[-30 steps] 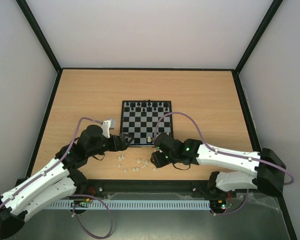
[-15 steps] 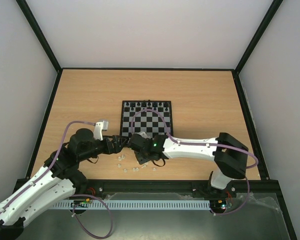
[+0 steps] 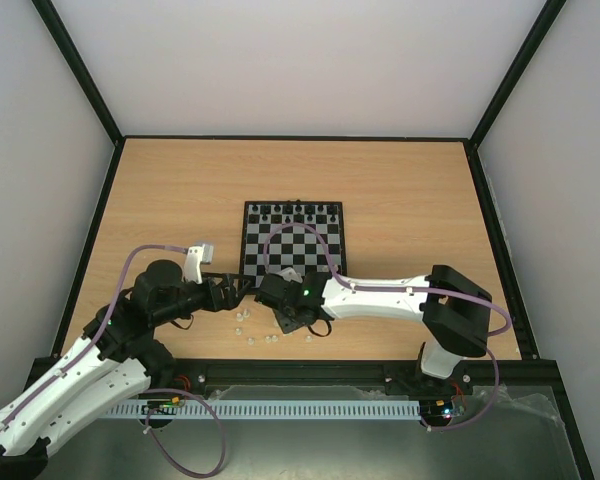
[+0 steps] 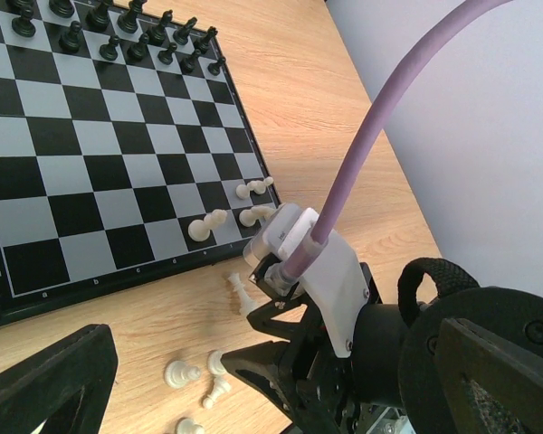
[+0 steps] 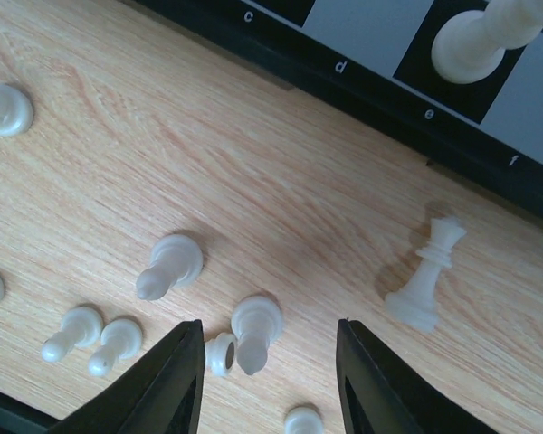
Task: Set up the chess pieces on the board
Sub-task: Pick up the chess piece at the center of the board.
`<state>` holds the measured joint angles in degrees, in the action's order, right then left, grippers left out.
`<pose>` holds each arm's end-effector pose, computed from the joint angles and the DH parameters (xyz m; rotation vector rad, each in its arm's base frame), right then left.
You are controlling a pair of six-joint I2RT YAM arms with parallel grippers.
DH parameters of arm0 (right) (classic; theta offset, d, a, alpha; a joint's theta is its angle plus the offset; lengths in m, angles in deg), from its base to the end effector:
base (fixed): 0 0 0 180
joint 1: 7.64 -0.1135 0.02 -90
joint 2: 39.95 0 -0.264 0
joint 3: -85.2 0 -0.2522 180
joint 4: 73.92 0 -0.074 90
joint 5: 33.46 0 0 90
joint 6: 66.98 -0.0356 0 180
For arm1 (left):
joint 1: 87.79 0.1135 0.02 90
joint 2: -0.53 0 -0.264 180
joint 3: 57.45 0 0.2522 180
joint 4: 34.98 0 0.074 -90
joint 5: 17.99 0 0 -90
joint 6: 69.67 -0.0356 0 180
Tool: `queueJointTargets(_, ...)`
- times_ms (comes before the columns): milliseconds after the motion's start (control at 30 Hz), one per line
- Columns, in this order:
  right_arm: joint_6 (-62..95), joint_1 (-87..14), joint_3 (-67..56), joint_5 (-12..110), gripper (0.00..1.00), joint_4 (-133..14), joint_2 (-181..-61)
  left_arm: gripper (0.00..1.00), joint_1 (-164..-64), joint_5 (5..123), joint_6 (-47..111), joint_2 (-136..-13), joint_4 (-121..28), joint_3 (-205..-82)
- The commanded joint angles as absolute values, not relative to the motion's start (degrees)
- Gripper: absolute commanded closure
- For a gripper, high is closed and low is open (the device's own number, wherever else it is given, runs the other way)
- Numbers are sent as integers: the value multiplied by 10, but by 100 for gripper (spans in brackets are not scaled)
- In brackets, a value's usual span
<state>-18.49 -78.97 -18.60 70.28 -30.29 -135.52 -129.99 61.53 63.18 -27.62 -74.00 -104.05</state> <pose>0.1146 0.3126 0.1959 -0.6107 2.5930 0.3552 0.0909 -0.0911 0.2796 0.1217 2.1036 -1.1269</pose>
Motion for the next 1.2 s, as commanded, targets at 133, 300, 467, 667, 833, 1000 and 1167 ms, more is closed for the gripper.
queueJointTargets(133,-190,-798,-201,686,62,-279,-1355,1,-1302,618,631,-264,-744,-1041)
queueJointTargets(300,-193,-803,-209,677,64,-286,-1361,1,-1302,618,631,-263,-748,-1041)
queueJointTargets(467,-191,-805,-210,673,69,-292,-1374,1,-1302,619,631,-264,-746,-1041)
queueJointTargets(667,-187,-805,-204,675,75,-298,-1386,1,-1302,619,630,-268,-743,-1040)
queueJointTargets(833,-183,-804,-198,692,83,-297,-1389,1,-1302,619,630,-269,-741,-1040)
queueJointTargets(1000,-178,-798,-192,707,86,-284,-1373,1,-1301,619,629,-275,-738,-1042)
queueJointTargets(1167,-172,-775,-205,714,86,-271,-1317,1,-1302,619,628,-279,-735,-1043)
